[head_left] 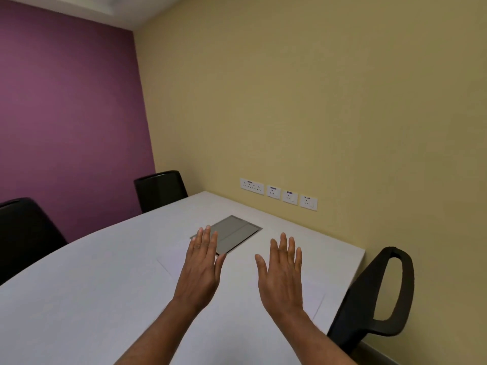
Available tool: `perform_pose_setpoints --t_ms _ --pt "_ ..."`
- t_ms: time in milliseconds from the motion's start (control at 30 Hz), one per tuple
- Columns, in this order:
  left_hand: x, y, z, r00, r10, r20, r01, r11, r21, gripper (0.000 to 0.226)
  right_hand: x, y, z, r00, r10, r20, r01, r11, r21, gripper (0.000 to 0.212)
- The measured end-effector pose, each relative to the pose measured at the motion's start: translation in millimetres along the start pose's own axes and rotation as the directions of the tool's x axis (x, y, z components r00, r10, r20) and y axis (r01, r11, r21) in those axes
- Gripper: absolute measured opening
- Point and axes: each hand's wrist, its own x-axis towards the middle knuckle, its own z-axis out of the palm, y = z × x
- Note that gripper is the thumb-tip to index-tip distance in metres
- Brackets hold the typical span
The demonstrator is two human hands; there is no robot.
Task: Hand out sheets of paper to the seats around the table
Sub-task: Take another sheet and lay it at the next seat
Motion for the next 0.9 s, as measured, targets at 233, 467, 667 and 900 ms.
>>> perform_pose_setpoints --t_ms 233,467,667,900 --pt "-14.1 -55.1 -79.4 0.996 -0.02 -0.092 0.025 0.998 0.06 0.061 -4.2 -89.7 -7.8 0.996 -0.082 -0.019 0.082 0.996 -0.022 0.065" --pt "-52.2 -157.6 -164.9 0.991 -0.02 -0.133 0.031 0.996 0.083 0.062 -38.3 -219.3 4.0 0.983 -0.167 -0.081 0.169 0.985 0.022 0.07" --pt "-82.1 -244.0 -244.1 0.987 0.018 -0.161 -0.006 0.997 0.073 0.063 -75.4 -337.5 12.4 0.976 -0.194 -0.098 0.198 0.98 0.03 0.067" --pt "-99.7 -305.9 -302.2 0.979 0.037 -0.202 -0.019 0.996 0.089 0.063 -79.2 -431.0 8.6 0.958 -0.246 -0.145 0.25 0.968 0.005 0.07"
